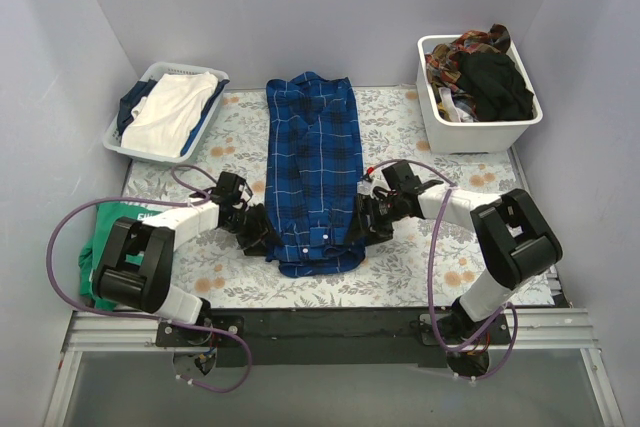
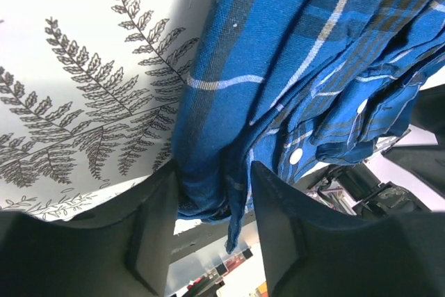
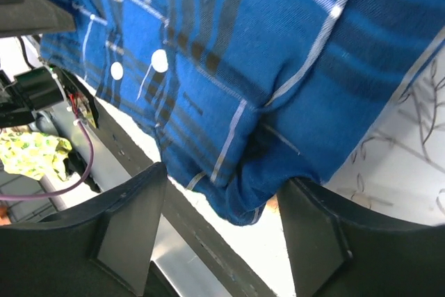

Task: Fold and stack the long sleeve shirts
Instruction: Fold the shirt

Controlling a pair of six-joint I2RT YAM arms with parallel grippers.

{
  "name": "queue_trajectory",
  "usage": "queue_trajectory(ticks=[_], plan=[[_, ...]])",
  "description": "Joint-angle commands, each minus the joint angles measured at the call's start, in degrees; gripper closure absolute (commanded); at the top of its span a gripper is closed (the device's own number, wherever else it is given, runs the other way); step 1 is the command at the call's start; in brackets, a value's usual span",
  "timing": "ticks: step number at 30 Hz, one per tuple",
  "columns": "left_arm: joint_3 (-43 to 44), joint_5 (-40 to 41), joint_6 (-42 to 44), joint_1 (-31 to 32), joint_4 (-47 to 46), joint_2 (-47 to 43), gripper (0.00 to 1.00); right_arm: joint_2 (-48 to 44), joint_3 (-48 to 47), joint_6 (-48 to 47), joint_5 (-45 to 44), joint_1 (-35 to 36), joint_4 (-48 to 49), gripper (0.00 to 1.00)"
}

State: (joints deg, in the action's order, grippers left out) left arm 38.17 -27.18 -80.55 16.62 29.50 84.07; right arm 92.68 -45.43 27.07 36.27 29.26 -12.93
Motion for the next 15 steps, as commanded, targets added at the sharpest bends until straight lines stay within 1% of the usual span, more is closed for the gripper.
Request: queue_trajectory(ticks=[1,3,4,6,7,8,9,10,12,15], plan=[[-0.3,2.2,1.5,0.6,0.0,2.0,0.61,2.0,-1.9,0.4,0.5,-0.1,0.5,0.32],[-0.3,2.1,1.6,0.6,-0.1,2.6,0.65,2.3,-1.4,0.0,-0.1,-0.2,-0.5,0.37],[-0.2,2.0,1.8,0.7,-0.2,2.8,0.77,2.3,-1.4,-0.4,-0.5,-0.2,-0.9,0.46],[-0.1,1.7,2.2,0.8,-0.2,3.1,0.88,2.1,-1.0,-0.9,-0.8,-0.2,-1.7,0.59],[-0.1,1.6,2.4,0.8,-0.1,3.1,0.93,1.6,-0.7,-0.9,-0.8,-0.2,-1.9,0.7],[0.0,1.7,2.6,0.7,0.0,3.0,1.0,1.4,-0.5,-1.1,-0.9,-0.2,-2.2,0.74],[0.2,1.8,2.8,0.8,0.3,2.9,1.0,0.7,-0.2,-1.1,-1.2,-0.2,-2.7,0.79],[0.6,1.8,2.9,0.7,0.9,2.6,1.0,0.3,-0.1,-1.4,-1.5,-0.2,-3.4,0.87],[0.8,1.7,2.9,0.8,1.4,1.3,1.0,-1.0,0.1,-2.1,-1.6,-0.1,-4.3,0.97],[1.5,1.1,3.0,0.7,3.5,-1.1,1.0,-3.9,0.3,-3.4,-0.8,-0.1,-5.9,0.99]])
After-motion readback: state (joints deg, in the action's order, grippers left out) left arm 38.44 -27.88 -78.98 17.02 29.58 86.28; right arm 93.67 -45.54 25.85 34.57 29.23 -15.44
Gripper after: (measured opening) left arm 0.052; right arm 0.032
